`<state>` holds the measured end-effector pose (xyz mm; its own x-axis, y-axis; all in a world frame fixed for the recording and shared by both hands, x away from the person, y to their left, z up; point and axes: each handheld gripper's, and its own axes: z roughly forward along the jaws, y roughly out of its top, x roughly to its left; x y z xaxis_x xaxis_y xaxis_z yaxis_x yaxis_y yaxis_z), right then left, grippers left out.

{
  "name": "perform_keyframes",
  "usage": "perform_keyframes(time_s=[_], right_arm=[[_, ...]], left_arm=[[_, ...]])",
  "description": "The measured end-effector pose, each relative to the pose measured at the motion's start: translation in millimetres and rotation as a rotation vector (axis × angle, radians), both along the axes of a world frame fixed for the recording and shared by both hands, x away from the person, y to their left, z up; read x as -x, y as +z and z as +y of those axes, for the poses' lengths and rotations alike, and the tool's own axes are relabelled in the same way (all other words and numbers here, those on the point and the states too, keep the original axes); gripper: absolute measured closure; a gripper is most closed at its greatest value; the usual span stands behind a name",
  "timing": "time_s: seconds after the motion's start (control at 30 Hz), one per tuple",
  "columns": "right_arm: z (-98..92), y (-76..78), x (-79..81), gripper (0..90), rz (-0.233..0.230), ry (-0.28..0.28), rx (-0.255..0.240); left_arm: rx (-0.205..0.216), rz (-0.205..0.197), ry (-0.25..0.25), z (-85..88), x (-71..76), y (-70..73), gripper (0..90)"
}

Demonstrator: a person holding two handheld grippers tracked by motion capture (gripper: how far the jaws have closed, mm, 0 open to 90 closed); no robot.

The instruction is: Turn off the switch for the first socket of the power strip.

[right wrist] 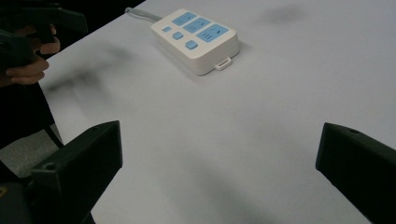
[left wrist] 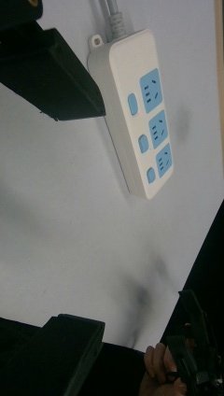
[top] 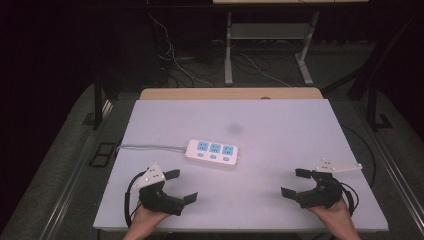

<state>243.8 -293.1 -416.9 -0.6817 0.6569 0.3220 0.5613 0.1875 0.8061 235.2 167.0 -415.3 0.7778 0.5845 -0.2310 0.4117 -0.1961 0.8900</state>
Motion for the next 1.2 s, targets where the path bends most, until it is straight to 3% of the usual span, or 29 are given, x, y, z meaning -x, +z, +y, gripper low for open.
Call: perform_keyframes(time_s=[0.2, 1.2], right_arm=[[0.2, -0.5, 0.9, 0.3, 0.007, 0.002, 0.000], [3.6, -3.6, 2.2, 0.3, 0.025, 0.022, 0.006]], left_arm=[[0.011, 0.004, 0.003, 1.5, -0.4, -0.3, 0.0], [-0.021, 0.028, -0.021, -0.2, -1.1, 1.1, 0.2]])
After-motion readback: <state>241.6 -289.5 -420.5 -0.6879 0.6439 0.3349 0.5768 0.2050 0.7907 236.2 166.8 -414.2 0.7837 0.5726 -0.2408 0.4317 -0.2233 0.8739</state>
